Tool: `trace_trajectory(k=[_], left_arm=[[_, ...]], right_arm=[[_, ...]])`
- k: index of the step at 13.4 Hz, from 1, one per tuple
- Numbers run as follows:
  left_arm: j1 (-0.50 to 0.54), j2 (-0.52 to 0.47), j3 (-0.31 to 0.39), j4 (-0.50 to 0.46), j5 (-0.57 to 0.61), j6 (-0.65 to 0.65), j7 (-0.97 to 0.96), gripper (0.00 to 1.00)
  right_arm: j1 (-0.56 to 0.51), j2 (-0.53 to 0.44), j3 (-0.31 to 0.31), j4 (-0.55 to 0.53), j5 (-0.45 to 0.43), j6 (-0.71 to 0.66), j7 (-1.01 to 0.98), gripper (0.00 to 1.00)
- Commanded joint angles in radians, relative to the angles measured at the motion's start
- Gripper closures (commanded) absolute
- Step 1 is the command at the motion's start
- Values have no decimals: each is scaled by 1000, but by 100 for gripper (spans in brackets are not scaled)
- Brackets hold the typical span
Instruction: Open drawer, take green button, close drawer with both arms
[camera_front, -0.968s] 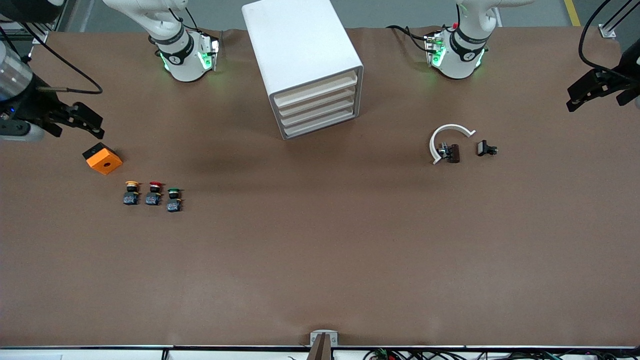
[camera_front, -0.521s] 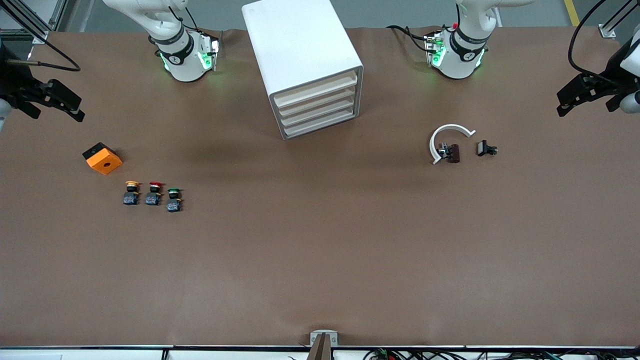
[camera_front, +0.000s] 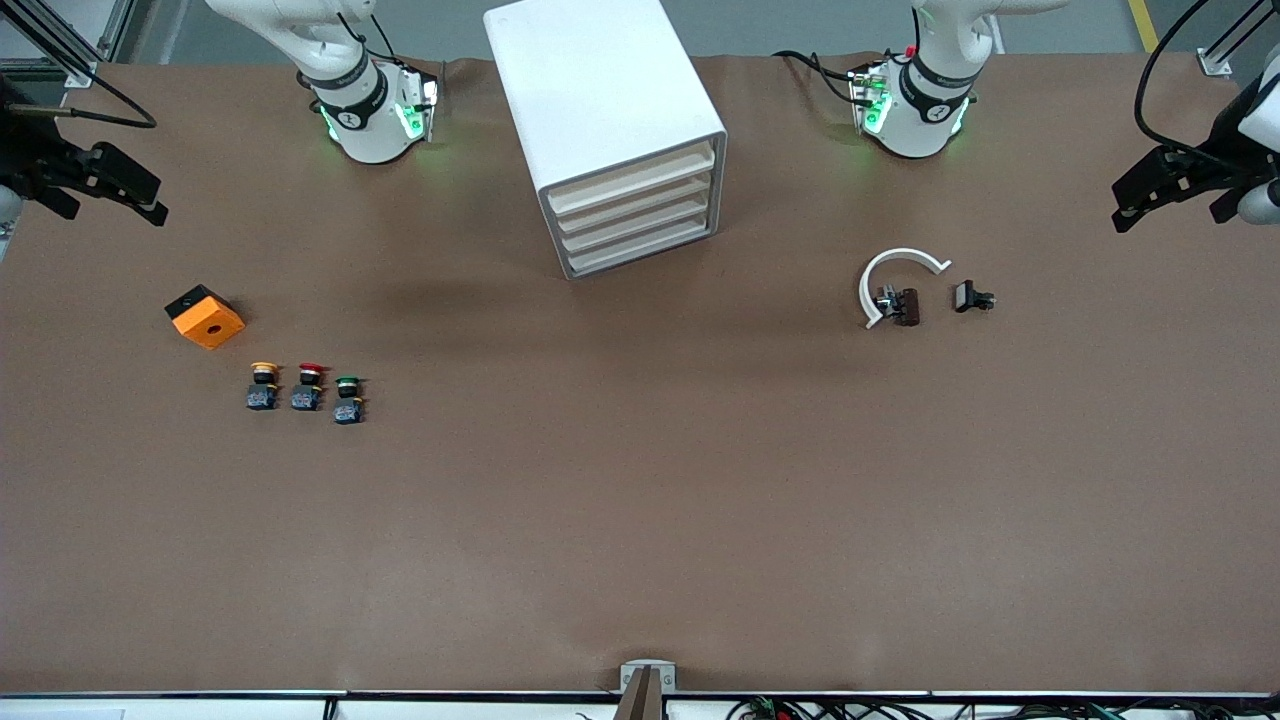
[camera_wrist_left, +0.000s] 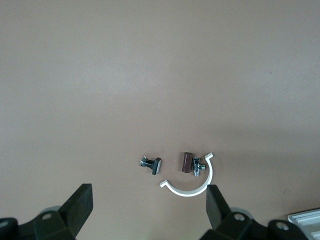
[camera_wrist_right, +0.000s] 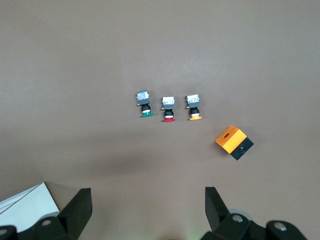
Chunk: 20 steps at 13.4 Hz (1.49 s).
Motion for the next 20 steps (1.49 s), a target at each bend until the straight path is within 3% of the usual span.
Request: trace_trajectory(k=[1, 5, 8, 10, 17, 20], left_arm=[[3, -38, -5, -51, -21, 13, 10, 0], [2, -70, -5, -87, -58, 43, 4, 0], [-3, -137, -8, -195, -58, 118, 4, 0], [-5, -136, -22, -189, -58, 103, 3, 0], [-6, -55, -28, -63, -65, 17, -14, 0], [-1, 17, -28, 44, -64, -74, -14, 0]], right_arm=[[-10, 2, 0, 31, 13, -18, 0, 0], [-14, 30, -1, 91, 5, -39, -6, 0], [-5, 37, 0, 93, 16, -34, 2, 0], [-14, 39, 0, 94, 17, -34, -7, 0], [-11, 40, -1, 94, 17, -41, -9, 0], [-13, 46, -1, 94, 17, -41, -12, 0]])
